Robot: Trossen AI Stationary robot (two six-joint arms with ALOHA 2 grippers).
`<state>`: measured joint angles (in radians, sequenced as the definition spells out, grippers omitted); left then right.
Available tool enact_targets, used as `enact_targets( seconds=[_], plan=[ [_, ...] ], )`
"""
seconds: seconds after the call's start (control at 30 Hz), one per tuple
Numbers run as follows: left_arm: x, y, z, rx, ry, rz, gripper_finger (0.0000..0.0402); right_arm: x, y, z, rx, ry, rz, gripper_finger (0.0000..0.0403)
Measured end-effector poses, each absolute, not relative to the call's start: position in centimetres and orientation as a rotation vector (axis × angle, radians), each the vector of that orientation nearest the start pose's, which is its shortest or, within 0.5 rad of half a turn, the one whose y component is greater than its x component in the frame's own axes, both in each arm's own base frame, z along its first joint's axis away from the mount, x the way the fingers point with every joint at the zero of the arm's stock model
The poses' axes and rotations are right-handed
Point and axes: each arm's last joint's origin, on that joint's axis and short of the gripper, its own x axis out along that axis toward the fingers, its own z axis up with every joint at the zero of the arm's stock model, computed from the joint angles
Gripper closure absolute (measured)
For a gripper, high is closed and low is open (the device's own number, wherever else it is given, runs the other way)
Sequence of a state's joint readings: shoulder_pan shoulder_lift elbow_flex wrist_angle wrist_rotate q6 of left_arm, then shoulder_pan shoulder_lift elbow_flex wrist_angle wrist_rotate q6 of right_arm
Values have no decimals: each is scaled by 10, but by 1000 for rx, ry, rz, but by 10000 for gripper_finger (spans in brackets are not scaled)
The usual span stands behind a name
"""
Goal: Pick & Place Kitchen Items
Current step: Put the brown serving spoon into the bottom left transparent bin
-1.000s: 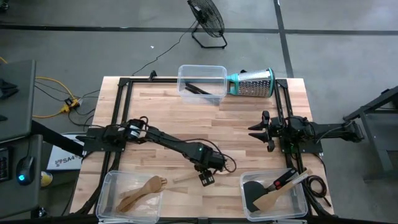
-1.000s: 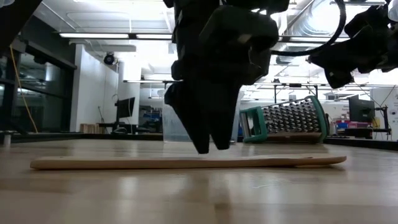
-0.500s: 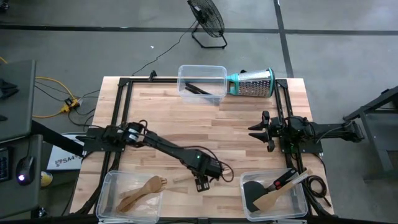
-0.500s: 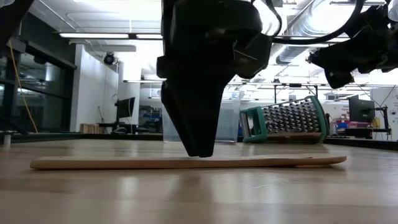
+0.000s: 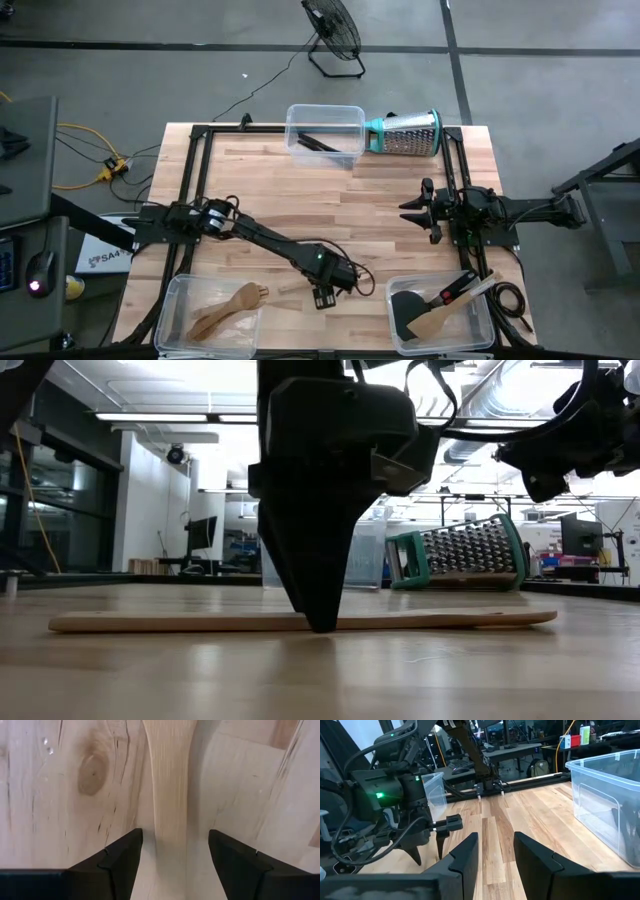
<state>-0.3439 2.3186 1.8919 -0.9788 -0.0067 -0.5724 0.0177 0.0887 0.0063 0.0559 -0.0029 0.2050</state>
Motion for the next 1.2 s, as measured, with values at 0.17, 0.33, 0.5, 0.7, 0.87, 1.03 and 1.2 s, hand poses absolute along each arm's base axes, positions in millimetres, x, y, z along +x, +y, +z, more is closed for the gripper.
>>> enact_targets(
  seconds=[0.17,0.33,0.5,0.7,0.87,1.03,1.2],
  plan=[
    [435,-158,154,-174,1395,172,172,103,2,164,205,29,18,286],
    [434,-157,151,-171,1405,175,172,103,2,164,205,29,18,286],
    [434,-159,145,-172,1427,167,180,103,2,164,205,29,18,286],
    [433,-161,138,-169,1448,160,218,103,2,164,205,29,18,286],
    [433,-161,138,-169,1450,163,246,103,2,164,205,29,18,286],
    [433,-161,138,-170,1449,162,272,103,2,164,205,29,18,286],
    [433,-161,138,-177,1447,168,306,103,2,164,205,29,18,286]
  ],
)
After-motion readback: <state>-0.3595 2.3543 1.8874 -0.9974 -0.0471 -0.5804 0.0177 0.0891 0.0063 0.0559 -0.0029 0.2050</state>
